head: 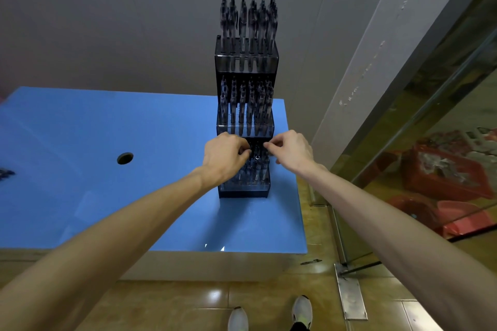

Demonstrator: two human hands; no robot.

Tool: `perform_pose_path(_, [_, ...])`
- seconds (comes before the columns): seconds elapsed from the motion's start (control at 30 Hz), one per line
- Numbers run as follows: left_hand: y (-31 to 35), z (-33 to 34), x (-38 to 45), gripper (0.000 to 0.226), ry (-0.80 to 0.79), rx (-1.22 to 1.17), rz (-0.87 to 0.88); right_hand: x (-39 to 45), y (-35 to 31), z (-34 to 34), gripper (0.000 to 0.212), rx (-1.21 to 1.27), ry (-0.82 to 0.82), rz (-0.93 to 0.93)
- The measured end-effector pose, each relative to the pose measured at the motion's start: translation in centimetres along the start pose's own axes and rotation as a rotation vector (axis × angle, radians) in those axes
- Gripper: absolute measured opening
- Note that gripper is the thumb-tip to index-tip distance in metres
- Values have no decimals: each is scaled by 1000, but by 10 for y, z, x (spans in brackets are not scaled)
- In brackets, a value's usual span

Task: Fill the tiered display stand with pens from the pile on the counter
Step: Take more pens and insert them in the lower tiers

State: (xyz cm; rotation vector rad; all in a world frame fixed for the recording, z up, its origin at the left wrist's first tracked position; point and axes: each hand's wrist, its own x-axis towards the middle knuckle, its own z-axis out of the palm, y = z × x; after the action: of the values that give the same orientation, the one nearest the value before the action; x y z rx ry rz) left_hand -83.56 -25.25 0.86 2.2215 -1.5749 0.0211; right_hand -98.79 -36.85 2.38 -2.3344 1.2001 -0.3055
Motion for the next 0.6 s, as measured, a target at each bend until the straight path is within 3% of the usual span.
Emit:
perform_pose_path(0.2, [-1, -2, 1, 17, -20, -53, -74, -9, 0, 0, 22, -5, 119, -42])
perform_pose_path(0.33, [-4, -4, -6, 17, 42, -47, -41, -17, -10, 2, 21, -133, 50, -205])
perform_pose_path(0.6, [-9, -16, -24, 18, 14, -42, -42, -12, -18, 2, 18, -215, -7, -200])
